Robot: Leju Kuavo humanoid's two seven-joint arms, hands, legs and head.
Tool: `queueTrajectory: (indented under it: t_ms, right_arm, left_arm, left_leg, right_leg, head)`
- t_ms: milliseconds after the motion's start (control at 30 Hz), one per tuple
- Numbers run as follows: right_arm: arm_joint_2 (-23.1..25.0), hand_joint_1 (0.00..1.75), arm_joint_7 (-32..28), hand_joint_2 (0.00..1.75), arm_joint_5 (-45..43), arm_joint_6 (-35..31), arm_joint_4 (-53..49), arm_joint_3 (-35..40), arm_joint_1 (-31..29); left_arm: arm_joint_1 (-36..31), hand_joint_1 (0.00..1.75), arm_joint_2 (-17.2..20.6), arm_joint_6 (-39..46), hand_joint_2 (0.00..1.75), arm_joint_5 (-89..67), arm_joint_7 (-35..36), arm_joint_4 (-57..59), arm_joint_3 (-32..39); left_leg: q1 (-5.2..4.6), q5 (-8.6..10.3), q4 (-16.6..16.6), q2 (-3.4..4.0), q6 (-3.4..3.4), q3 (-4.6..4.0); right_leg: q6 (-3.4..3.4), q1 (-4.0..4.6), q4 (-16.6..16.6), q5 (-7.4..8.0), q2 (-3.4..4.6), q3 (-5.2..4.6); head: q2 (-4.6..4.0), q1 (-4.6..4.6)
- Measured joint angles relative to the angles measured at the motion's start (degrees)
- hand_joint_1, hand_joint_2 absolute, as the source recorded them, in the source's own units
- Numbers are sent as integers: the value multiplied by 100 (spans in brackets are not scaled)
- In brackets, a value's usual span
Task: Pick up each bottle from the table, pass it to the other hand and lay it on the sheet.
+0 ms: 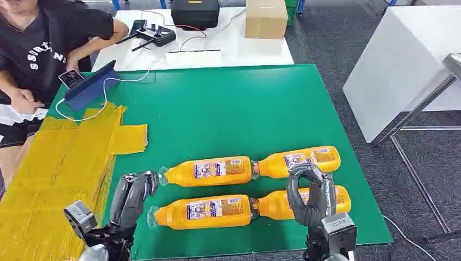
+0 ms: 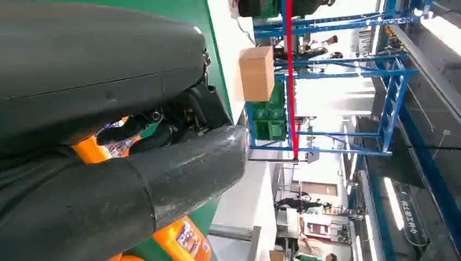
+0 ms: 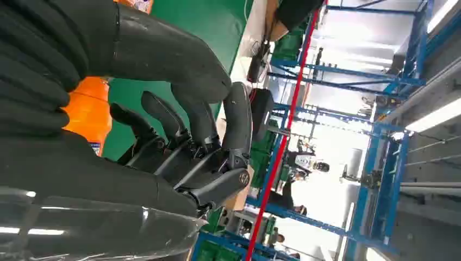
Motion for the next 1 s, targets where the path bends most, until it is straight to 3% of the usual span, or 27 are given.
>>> queueTrajectory:
  t_ms: [67,133,200,233,267,367,467,633,667,700,833,867,1000]
  right_arm:
    - [0,175,11,175,-7,-2,0,0,-2]
    - [-122,175,741,175,-399,-164,51,67,-448]
    - [-206,175,2088,175,-1184,1,693,127,-2266]
    - [-195,175,2569,175,-1457,133,1065,114,-2965]
    - [-175,175,2635,175,-1526,201,1251,87,-3287]
    - [-98,175,2008,175,-1539,173,1679,129,-3350]
    - [2,175,1440,175,-1583,30,1983,287,-2818]
    - [48,175,1381,175,-1751,-68,2094,454,-2488]
    - [55,14,1388,175,-1749,-83,2111,481,-2424]
    - [61,0,1388,0,-1746,-96,2129,513,-2378]
    - [96,0,1388,0,-1740,-153,2173,588,-2273]
    - [101,0,1390,175,-1735,-168,2179,597,-2258]
    - [107,0,1460,175,-1690,-199,2219,710,-2180]
  left_arm:
    - [-2,175,0,11,0,0,13,0,0]
    - [-448,175,156,232,0,179,763,30,-69]
    - [-2101,175,381,-104,0,858,1825,555,-109]
    - [-2640,175,435,-243,0,1101,1998,875,-25]
    - [-2897,175,448,-271,0,1108,1908,1008,94]
    - [-2643,175,404,-205,0,900,1265,1323,160]
    - [-1927,175,297,11,0,912,756,1655,138]
    - [-1512,175,195,136,0,1040,780,1888,94]
    - [-1441,73,184,129,0,1034,793,1932,74]
    - [-1383,0,177,114,0,1018,796,1978,57]
    - [-1249,0,162,92,0,999,800,2094,-2]
    - [-1236,0,157,112,0,997,813,2118,-7]
    - [-1115,0,46,85,0,1226,720,2216,-9]
  left_leg:
    - [0,0,0,0,0,-1]
    - [0,28,0,-1,8,-26]
    - [-1,126,17,1,-3,-152]
    - [-7,148,14,7,-3,-194]
    - [-9,150,8,9,-3,-180]
    - [3,102,1,6,-19,14]
    - [7,98,4,-3,-24,-49]
    - [7,82,2,-2,-17,-72]
    - [7,81,2,-2,-16,-74]
    - [6,78,2,-2,-15,-76]
    - [5,74,2,-3,-12,-77]
    - [5,74,2,-3,-12,-77]
    - [4,75,2,-2,-11,-76]
  right_leg:
    - [0,0,0,0,0,0]
    - [3,0,1,13,-1,-18]
    - [-1,-3,8,131,0,-139]
    - [-7,-12,0,159,3,-185]
    - [-10,-14,-7,163,6,-168]
    - [-17,0,-12,96,4,14]
    - [-11,3,-2,82,2,-43]
    - [-11,2,-3,77,2,-66]
    - [-11,2,-3,75,2,-68]
    - [-12,2,-4,74,2,-69]
    - [-13,1,-6,73,1,-70]
    - [-13,1,-7,73,1,-69]
    - [-13,1,-6,74,2,-69]
  head:
    - [0,0]
    - [0,0]
    - [0,7]
    - [0,-2]
    - [2,-17]
    - [0,-7]
    - [0,-11]
    - [0,-11]
    - [0,-11]
    - [0,-7]
    - [0,-9]
    - [0,-9]
    - [0,-9]
